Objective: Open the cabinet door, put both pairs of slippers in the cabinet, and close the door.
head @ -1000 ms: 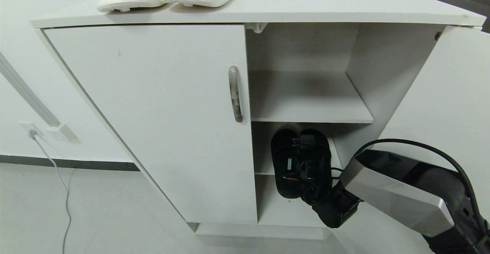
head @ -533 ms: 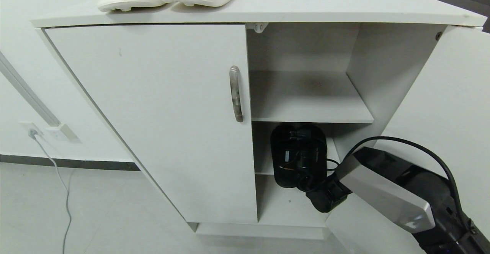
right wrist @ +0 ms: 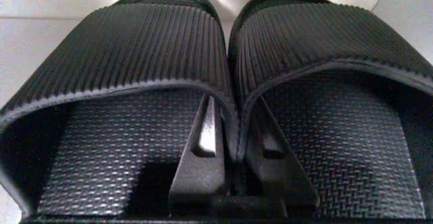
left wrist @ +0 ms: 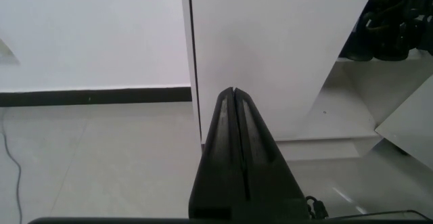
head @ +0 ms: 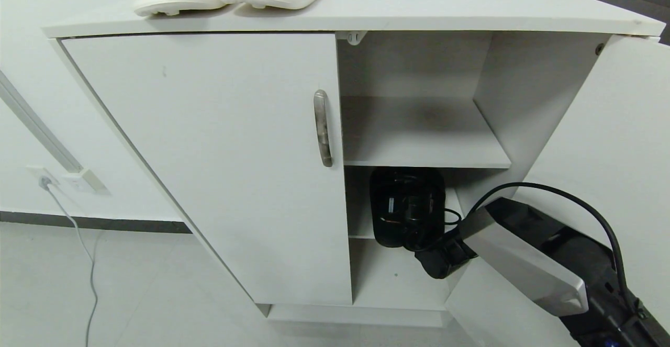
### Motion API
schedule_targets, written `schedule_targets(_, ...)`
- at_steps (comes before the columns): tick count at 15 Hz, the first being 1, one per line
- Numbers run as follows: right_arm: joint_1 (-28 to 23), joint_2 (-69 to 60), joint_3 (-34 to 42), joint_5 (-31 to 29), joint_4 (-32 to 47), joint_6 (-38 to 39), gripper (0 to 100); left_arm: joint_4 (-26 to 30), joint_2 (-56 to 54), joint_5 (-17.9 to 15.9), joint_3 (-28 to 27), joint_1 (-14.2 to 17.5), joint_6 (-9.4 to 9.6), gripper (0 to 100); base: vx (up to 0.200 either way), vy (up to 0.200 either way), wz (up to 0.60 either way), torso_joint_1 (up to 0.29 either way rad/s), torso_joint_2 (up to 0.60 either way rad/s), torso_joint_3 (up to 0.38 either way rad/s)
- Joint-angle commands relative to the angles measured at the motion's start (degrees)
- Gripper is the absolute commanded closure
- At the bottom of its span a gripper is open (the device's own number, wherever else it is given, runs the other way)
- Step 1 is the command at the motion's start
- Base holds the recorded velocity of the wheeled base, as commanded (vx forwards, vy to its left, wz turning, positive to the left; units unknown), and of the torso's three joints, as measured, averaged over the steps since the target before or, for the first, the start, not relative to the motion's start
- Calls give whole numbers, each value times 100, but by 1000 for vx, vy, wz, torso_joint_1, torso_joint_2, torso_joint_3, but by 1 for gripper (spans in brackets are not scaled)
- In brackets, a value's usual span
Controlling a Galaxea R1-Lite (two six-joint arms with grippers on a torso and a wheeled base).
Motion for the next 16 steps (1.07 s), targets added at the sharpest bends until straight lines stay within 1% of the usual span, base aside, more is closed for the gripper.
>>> schedule_targets(1, -25, 11, -24, 2, 9, 2, 100, -1, 9, 1, 0, -2, 2, 100, 0, 0, 0, 0, 0, 0)
schedule_targets(7, -87, 63, -24, 2, 0, 2, 100, -1, 9, 1, 0, -2, -16, 100, 0, 0, 0, 0, 0, 0)
schedule_targets(8, -78, 90, 64, 11, -9, -15, 0, -1, 9, 10, 0, -2, -24, 100, 0, 0, 0, 0, 0, 0)
schedule_targets(12, 19, -394, 925, 90, -334, -51, 0, -1, 9, 10, 0, -2, -16, 100, 0, 0, 0, 0, 0, 0)
schedule_targets(13, 80, -693, 1364, 90, -571, -51, 0, -1, 9, 10, 0, -2, -16, 100, 0, 0, 0, 0, 0, 0)
schedule_targets(14, 106, -807, 1531, 90, -642, -68, 0, -1, 9, 10, 0, -2, -16, 100, 0, 0, 0, 0, 0, 0)
schedule_targets(15, 194, -1211, 2120, 90, -897, -86, 0, -1, 9, 10, 0, -2, -16, 100, 0, 0, 0, 0, 0, 0)
schedule_targets(16, 238, -1440, 2516, 73, -1081, -86, 0, -1, 9, 1, 0, 7, -16, 100, 0, 0, 0, 0, 0, 0)
